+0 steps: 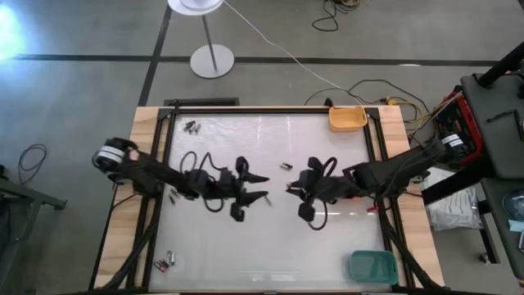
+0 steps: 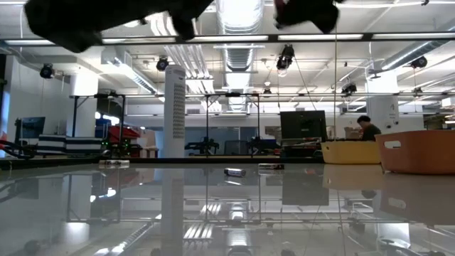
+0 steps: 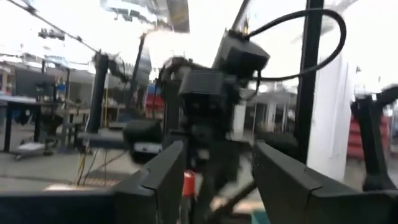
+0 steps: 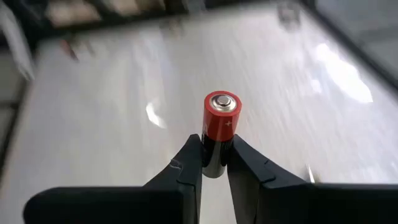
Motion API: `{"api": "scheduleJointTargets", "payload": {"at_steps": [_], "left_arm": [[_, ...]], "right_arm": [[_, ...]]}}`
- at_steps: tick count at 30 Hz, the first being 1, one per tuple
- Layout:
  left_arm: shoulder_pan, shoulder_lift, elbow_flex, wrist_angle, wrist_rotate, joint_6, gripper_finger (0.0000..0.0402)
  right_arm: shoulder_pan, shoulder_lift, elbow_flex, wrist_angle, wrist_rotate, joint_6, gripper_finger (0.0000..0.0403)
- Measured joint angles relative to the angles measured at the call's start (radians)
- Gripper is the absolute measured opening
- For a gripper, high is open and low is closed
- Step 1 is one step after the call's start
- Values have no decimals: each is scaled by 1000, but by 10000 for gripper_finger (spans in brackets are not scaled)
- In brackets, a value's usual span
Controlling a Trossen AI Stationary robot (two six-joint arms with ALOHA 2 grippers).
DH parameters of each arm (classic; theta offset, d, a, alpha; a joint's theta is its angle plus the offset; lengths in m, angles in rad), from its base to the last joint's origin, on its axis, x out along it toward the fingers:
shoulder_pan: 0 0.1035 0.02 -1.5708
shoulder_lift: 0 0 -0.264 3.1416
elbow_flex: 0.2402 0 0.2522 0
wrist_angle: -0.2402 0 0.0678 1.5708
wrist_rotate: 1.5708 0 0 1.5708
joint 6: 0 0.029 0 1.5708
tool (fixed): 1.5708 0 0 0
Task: Sort batteries
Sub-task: Put the black-red battery into the orange bin
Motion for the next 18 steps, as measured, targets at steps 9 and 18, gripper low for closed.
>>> {"api": "scheduleJointTargets", "payload": {"at_steps": [9,18], "left_arm": [[-55,-235,-318,-184,-184,-181,178],[-94,-227,-481,-41,-314,-266,178]], "right_arm": [[224,-2,-3,-671,5,614,42],[468,0,-13,-745,-76,1167,42]]}}
